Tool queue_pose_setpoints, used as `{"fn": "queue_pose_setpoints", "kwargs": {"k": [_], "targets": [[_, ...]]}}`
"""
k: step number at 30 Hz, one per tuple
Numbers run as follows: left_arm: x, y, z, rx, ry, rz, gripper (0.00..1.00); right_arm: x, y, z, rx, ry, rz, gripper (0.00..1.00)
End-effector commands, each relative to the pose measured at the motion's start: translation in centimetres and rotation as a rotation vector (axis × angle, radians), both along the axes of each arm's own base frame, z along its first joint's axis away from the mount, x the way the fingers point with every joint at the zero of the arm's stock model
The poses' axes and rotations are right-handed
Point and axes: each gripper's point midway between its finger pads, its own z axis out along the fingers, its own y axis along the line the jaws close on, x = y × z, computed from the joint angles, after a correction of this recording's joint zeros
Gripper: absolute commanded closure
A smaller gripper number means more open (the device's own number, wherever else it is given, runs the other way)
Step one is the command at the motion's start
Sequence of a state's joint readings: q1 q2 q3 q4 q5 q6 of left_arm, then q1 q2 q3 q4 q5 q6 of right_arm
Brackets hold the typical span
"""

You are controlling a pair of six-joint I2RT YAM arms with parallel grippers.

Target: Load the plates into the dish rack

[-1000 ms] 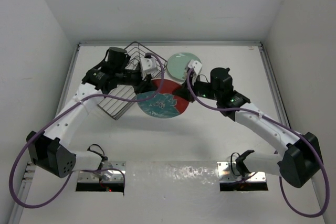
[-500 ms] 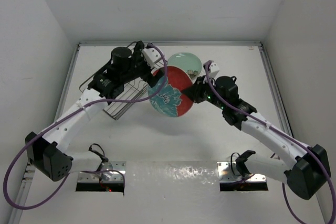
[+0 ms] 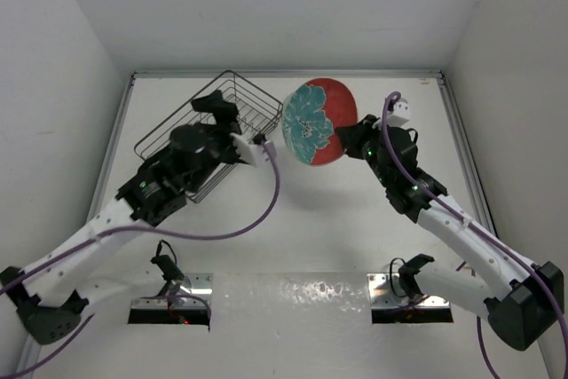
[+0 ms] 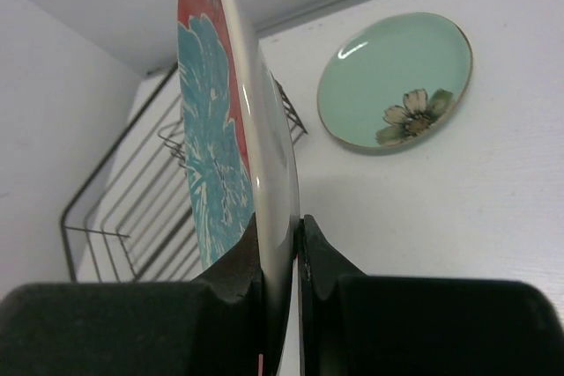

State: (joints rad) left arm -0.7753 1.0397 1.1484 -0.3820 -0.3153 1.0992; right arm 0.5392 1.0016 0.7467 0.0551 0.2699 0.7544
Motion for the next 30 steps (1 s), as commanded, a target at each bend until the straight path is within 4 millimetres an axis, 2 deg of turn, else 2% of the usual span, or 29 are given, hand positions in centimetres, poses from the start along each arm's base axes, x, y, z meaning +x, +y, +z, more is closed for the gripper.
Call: {"fn": "queue_pose_setpoints", "kwargs": {"k": [1, 3, 4, 5, 6, 7, 9, 10, 11, 13, 15, 16, 19, 21, 22, 24, 26, 30], "targets": [[-2.7, 2.7, 5.9, 0.223, -0.371, -0.027, 0.0, 0.8, 0.8, 12.0, 0.314, -0.293, -0.017, 1.0], [-3.3, 1.6, 4.5, 0.283, -0.389, -0.064, 0.0, 1.0, 1.2, 12.6, 0.329, -0.303, -0.002, 1.0], [-3.7, 0.3, 2.7, 0.334, -0.393, -0.098, 0.0, 1.1, 1.5, 13.3, 0.352, -0.31, 0.005, 1.0], [-3.9, -0.5, 1.7, 0.35, -0.397, -0.121, 0.0, 1.3, 1.8, 13.3, 0.363, -0.304, 0.009, 1.0], [-4.0, -1.4, 2.1, 0.313, -0.439, -0.126, 0.0, 1.3, 2.2, 14.0, 0.401, -0.317, 0.026, 1.0], [-4.2, -3.2, 0.4, 0.333, -0.435, -0.172, 0.0, 1.3, 2.4, 14.2, 0.416, -0.32, 0.037, 1.0], [-4.2, -5.2, -0.1, 0.298, -0.43, -0.201, 0.0, 1.2, 2.5, 14.6, 0.442, -0.326, 0.043, 1.0], [-3.9, -6.8, -1.7, 0.291, -0.385, -0.225, 0.0, 1.2, 2.4, 14.6, 0.449, -0.329, 0.04, 1.0], [-3.7, -7.5, -1.5, 0.276, -0.372, -0.231, 0.0, 1.0, 2.3, 14.7, 0.458, -0.336, 0.038, 1.0], [-3.4, -9.5, -3.3, 0.286, -0.304, -0.275, 0.0, 0.6, 1.5, 14.9, 0.477, -0.367, 0.019, 1.0], [-3.7, -10.6, -4.8, 0.311, -0.28, -0.327, 0.0, 0.1, 0.9, 15.0, 0.478, -0.382, 0.005, 1.0], [-3.8, -11.1, -6.3, 0.349, -0.28, -0.345, 0.0, 0.0, 0.5, 15.2, 0.481, -0.39, -0.012, 1.0], [-2.5, -12.5, -6.9, 0.324, -0.277, -0.294, 0.0, -0.6, 0.3, 15.2, 0.511, -0.402, 0.001, 1.0], [-1.3, -12.7, -6.5, 0.258, -0.244, -0.2, 0.0, -1.0, 0.6, 14.9, 0.514, -0.398, 0.024, 1.0], [-0.6, -13.4, -6.1, 0.241, -0.243, -0.179, 0.0, -1.3, 0.9, 15.0, 0.517, -0.396, 0.046, 1.0], [-0.3, -13.8, -4.9, 0.212, -0.292, -0.162, 0.0, -1.6, 1.1, 14.2, 0.528, -0.374, 0.064, 1.0], [-0.1, -13.6, -5.4, 0.252, -0.329, -0.154, 0.0, -2.1, 1.4, 13.8, 0.55, -0.361, 0.09, 1.0], [0.9, -13.3, -4.4, 0.238, -0.363, -0.079, 0.01, -2.8, 2.3, 13.3, 0.574, -0.341, 0.147, 1.0]]}}
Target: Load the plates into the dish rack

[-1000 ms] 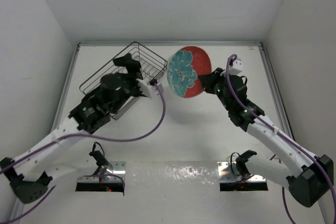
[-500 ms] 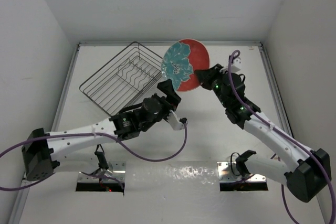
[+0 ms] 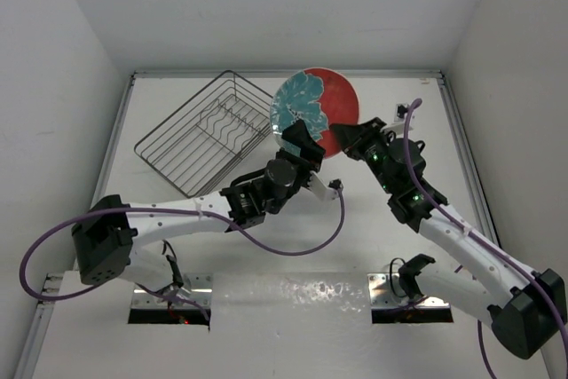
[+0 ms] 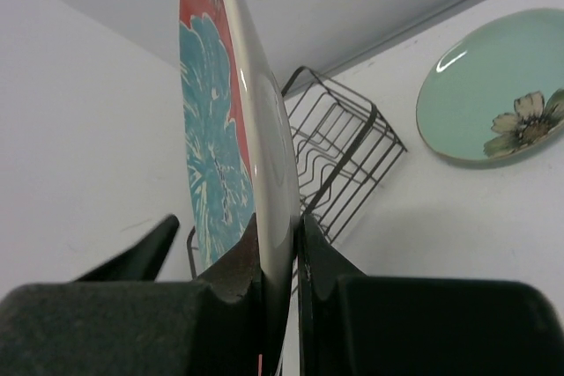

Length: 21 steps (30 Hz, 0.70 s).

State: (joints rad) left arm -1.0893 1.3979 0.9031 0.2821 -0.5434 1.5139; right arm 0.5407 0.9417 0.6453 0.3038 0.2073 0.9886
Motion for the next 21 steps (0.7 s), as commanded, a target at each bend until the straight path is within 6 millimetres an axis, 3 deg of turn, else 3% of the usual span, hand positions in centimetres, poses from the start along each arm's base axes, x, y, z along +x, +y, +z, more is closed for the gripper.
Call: {"fn": "queue_pose_setpoints", "kwargs": {"k": [1, 4, 5, 7, 8, 9, 10, 14, 16, 17, 18, 19, 20, 21], "targets": [[1.0, 0.1, 4.6, -0.144, -0.101, 0.077, 0.02, -2.0, 0.6, 9.5, 0.245, -0.251, 0.083, 1.0], [1.5, -0.1, 5.0, -0.143, -0.081, 0.1, 0.16, -2.1, 0.7, 9.0, 0.242, -0.239, 0.089, 1.0], [1.5, -0.2, 5.0, -0.137, -0.076, 0.102, 0.38, -2.1, 0.9, 8.8, 0.24, -0.233, 0.095, 1.0], [1.7, -0.2, 5.0, -0.136, -0.064, 0.112, 0.59, -2.1, 1.1, 8.5, 0.239, -0.226, 0.11, 1.0], [1.7, 0.0, 4.6, -0.126, -0.04, 0.126, 0.83, -2.2, 1.2, 8.3, 0.242, -0.22, 0.116, 1.0], [1.7, -0.1, 4.7, -0.132, -0.03, 0.13, 0.94, -2.2, 1.3, 8.1, 0.24, -0.214, 0.121, 1.0], [1.6, 0.0, 4.7, -0.138, -0.018, 0.134, 1.0, -2.2, 1.4, 7.9, 0.235, -0.209, 0.12, 1.0], [1.3, 0.3, 4.7, -0.166, 0.058, 0.155, 1.0, -1.8, 1.1, 6.9, 0.195, -0.187, 0.099, 1.0], [1.0, 0.2, 5.6, -0.203, 0.094, 0.159, 1.0, -1.5, 0.7, 6.5, 0.172, -0.178, 0.069, 0.97], [0.6, 0.4, 4.5, -0.189, 0.16, 0.167, 1.0, -1.3, 0.5, 6.0, 0.131, -0.172, 0.054, 0.92], [0.4, 0.2, 5.5, -0.222, 0.176, 0.164, 1.0, -1.2, 0.2, 5.7, 0.107, -0.168, 0.035, 0.85], [0.3, 0.3, 5.6, -0.242, 0.197, 0.169, 1.0, -1.0, -0.6, 5.7, 0.086, -0.174, -0.002, 0.69], [-0.1, 0.2, 5.0, -0.253, 0.248, 0.167, 1.0, -0.9, -0.9, 5.5, 0.023, -0.187, -0.019, 0.63], [-0.2, 0.1, 5.9, -0.281, 0.262, 0.161, 1.0, -0.8, -1.3, 5.5, -0.012, -0.198, -0.033, 0.58]]}}
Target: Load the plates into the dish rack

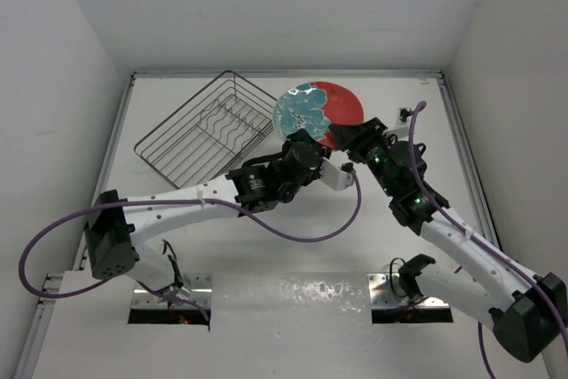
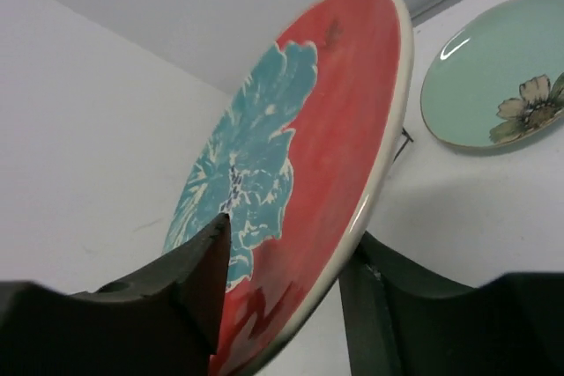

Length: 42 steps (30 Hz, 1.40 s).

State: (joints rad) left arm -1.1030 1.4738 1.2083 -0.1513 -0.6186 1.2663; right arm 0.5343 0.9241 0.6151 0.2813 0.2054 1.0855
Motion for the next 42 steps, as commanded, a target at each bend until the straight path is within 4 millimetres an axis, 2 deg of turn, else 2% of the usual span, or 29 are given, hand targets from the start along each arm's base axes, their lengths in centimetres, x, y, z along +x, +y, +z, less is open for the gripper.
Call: {"fn": "queue_pose_setpoints", "kwargs": {"k": [1, 2, 4, 5, 7, 8, 10, 14, 19, 23, 32, 35, 37, 38, 41, 42], "targets": [[-0.7, 0.3, 4.6, -0.28, 0.081, 0.061, 1.0, -0.5, -1.4, 6.7, -0.119, -0.268, -0.041, 0.51], [-1.0, 0.1, 5.1, -0.314, 0.108, 0.056, 1.0, -0.3, -2.0, 6.3, -0.181, -0.256, -0.064, 0.37], [-1.1, -0.1, 5.8, -0.352, 0.122, 0.058, 1.0, -0.4, -2.8, 6.5, -0.242, -0.265, -0.088, 0.28], [-1.2, -0.2, 6.0, -0.377, 0.139, 0.059, 1.0, -0.4, -3.2, 6.2, -0.272, -0.256, -0.102, 0.2], [-1.2, -0.5, 7.6, -0.43, 0.143, 0.057, 1.0, -0.6, -3.8, 6.2, -0.311, -0.258, -0.119, 0.13], [-1.3, -0.8, 8.3, -0.469, 0.167, 0.051, 1.0, -0.8, -4.5, 6.3, -0.344, -0.261, -0.141, 0.06], [-1.4, -1.4, 9.0, -0.539, 0.245, 0.056, 1.0, -1.1, -5.4, 6.4, -0.396, -0.265, -0.168, 0.01], [-1.9, -2.3, 8.8, -0.612, 0.375, 0.061, 1.0, -1.6, -7.6, 6.6, -0.462, -0.252, -0.249, 0.01], [-2.2, -2.5, 7.7, -0.567, 0.43, 0.058, 1.0, -2.4, -8.6, 8.1, -0.483, -0.284, -0.274, 0.01], [-1.8, -1.8, 7.1, -0.517, 0.382, 0.063, 1.0, -2.8, -9.1, 8.3, -0.505, -0.283, -0.281, 0.01], [-0.8, 0.2, 8.2, -0.474, 0.242, 0.091, 1.0, -2.7, -9.3, 7.5, -0.53, -0.265, -0.283, 0.01], [0.2, 0.8, 10.5, -0.532, 0.209, 0.107, 1.0, -2.7, -9.7, 6.8, -0.557, -0.243, -0.295, 0.01], [2.5, 2.4, 12.8, -0.615, 0.193, 0.161, 1.0, -2.8, -9.7, 6.3, -0.564, -0.238, -0.288, 0.01], [4.7, 4.4, 14.3, -0.671, 0.193, 0.228, 1.0, -2.9, -9.5, 5.9, -0.569, -0.236, -0.276, 0.01], [7.8, 6.7, 15.0, -0.711, 0.246, 0.289, 1.0, -2.9, -9.2, 4.9, -0.581, -0.227, -0.25, 0.01], [9.5, 8.5, 15.0, -0.726, 0.288, 0.333, 1.0, -2.9, -9.1, 4.6, -0.586, -0.221, -0.244, 0.01]]}}
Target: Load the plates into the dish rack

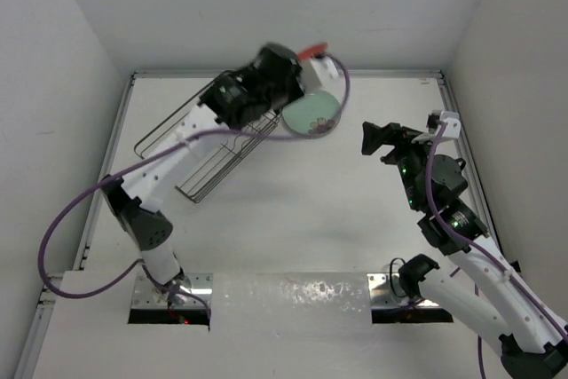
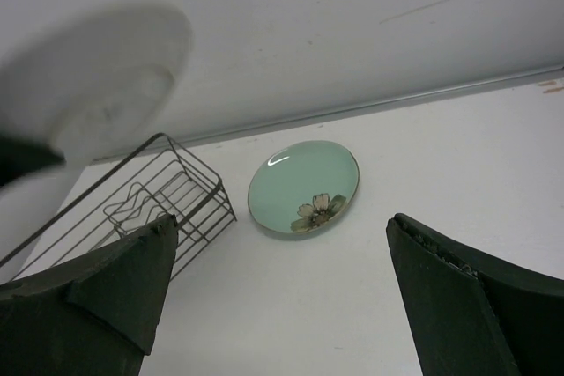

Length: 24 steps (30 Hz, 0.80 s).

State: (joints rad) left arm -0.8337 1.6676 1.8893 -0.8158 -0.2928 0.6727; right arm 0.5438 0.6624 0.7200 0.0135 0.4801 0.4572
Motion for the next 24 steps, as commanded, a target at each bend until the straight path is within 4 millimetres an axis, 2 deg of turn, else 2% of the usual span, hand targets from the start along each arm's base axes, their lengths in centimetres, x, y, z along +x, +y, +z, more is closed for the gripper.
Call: {"fn": "queue_pose_setpoints", "kwargs": {"k": [1, 2, 3, 5, 6, 8, 9, 10, 11, 12, 13, 16, 24], "targets": [[5.4, 6.3, 9.7, -0.249, -0.138, 0.208, 1.0, -0.1, 0.1, -1.0, -0.023, 0.013, 0.012, 0.01], [6.0, 7.4, 8.9, -0.244, -0.096, 0.237, 1.0, 0.0, 0.3, -1.6, -0.027, 0.027, 0.019, 0.01], [7.5, 9.7, 8.6, -0.292, -0.07, 0.302, 1.0, 0.0, 0.5, -1.9, -0.027, 0.032, 0.027, 0.01], [8.6, 11.8, 7.7, -0.335, -0.028, 0.347, 1.0, 0.1, 0.9, -3.0, -0.03, 0.053, 0.042, 0.01], [9.4, 14.1, 6.1, -0.366, 0.023, 0.389, 1.0, 0.2, 1.3, -3.1, -0.028, 0.052, 0.06, 0.01], [10.4, 16.1, 5.0, -0.399, 0.046, 0.413, 1.0, 0.4, 1.8, -3.6, -0.03, 0.066, 0.079, 0.01], [10.6, 17.3, 3.5, -0.415, 0.087, 0.406, 1.0, 0.5, 2.3, -4.0, -0.036, 0.08, 0.097, 0.01], [10.8, 17.8, 3.0, -0.422, 0.095, 0.404, 1.0, 0.6, 2.5, -4.2, -0.037, 0.085, 0.105, 0.01], [11.1, 18.5, 3.5, -0.446, 0.076, 0.386, 1.0, 0.8, 2.7, -4.6, -0.042, 0.097, 0.111, 0.01], [11.5, 18.7, 4.6, -0.471, 0.036, 0.371, 1.0, 0.8, 3.0, -4.8, -0.045, 0.103, 0.126, 0.01], [11.4, 19.0, 1.9, -0.435, 0.091, 0.37, 1.0, 0.9, 3.2, -5.0, -0.048, 0.11, 0.131, 0.01], [11.5, 19.5, 1.3, -0.427, 0.08, 0.338, 1.0, 1.1, 3.7, -6.0, -0.059, 0.139, 0.152, 0.01], [10.4, 17.7, 3.4, -0.493, 0.093, 0.253, 1.0, 1.2, 4.0, -7.8, -0.064, 0.171, 0.156, 0.01]]}}
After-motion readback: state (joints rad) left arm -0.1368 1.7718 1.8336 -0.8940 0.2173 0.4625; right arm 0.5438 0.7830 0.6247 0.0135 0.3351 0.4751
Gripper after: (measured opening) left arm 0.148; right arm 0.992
